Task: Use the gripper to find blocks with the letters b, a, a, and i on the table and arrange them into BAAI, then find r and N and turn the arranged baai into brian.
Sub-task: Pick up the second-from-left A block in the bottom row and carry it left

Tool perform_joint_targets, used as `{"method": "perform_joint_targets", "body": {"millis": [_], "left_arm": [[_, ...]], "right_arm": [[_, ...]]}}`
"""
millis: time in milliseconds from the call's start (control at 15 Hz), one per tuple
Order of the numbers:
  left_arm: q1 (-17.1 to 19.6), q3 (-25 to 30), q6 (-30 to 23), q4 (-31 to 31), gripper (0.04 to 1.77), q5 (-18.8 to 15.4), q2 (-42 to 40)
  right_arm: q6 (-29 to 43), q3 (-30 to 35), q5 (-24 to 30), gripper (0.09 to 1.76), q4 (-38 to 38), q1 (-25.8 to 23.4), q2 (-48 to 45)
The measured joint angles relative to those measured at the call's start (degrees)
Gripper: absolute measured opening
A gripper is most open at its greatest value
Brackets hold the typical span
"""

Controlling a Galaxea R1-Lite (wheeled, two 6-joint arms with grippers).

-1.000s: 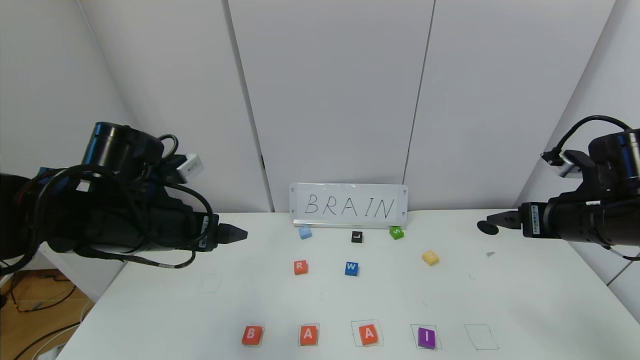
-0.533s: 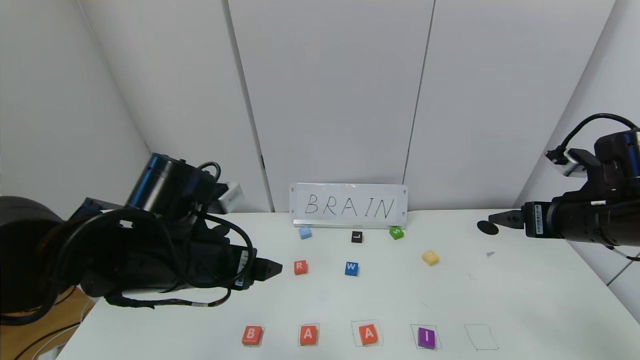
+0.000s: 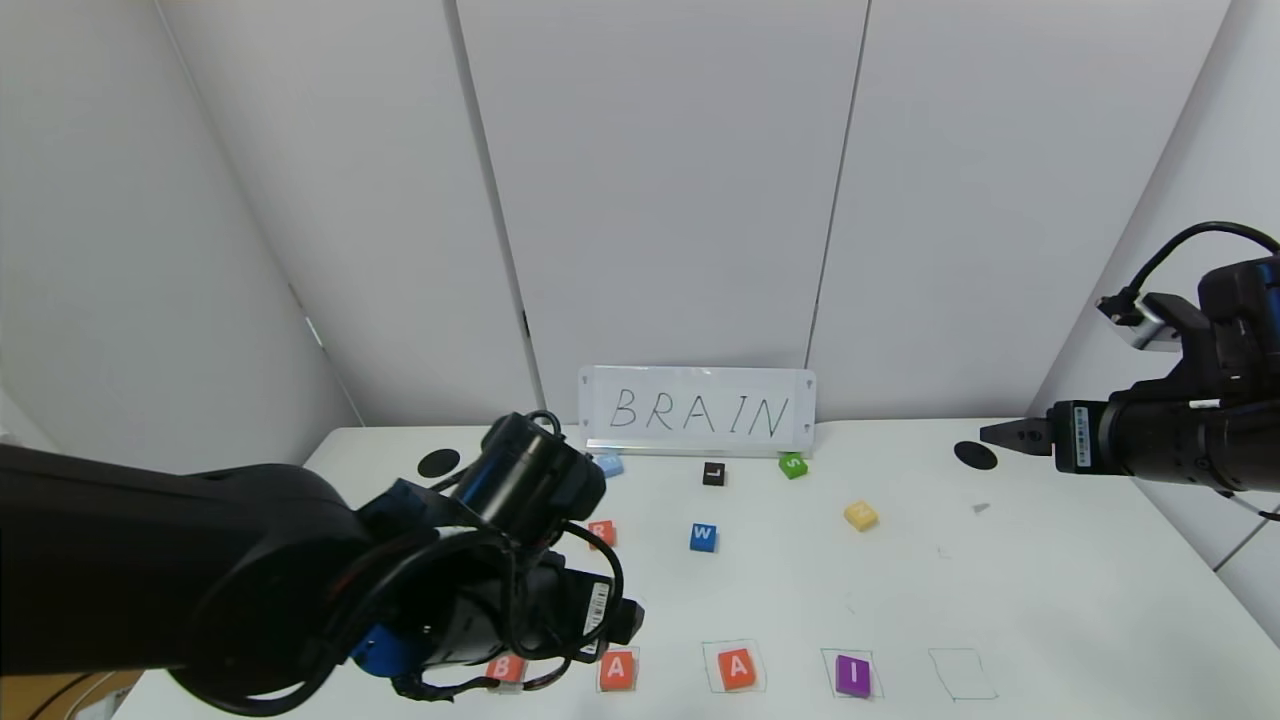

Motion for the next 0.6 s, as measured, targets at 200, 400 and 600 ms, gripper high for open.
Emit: {"method": "perform_joint_targets", "body": {"millis": [200,400,600], "left_arm": [[-2.3,-0.5,-2.5,-4.0,1.72,1.9,5.9],[-2.7,-1.1,-3.2,-6.0,1.72,2.5,11.4],[-2.5,-2.5,-7.1,-6.0,1.72,4.4,15.4]], "right_arm": [[0.0,0.0,0.0,1.71,0.0,-0.1,0.0],[0.0,0.0,0.0,1.71,0.0,-0.1,0.0],[0.0,0.0,0.0,1.71,-0.1,-0.2,0.1]]}}
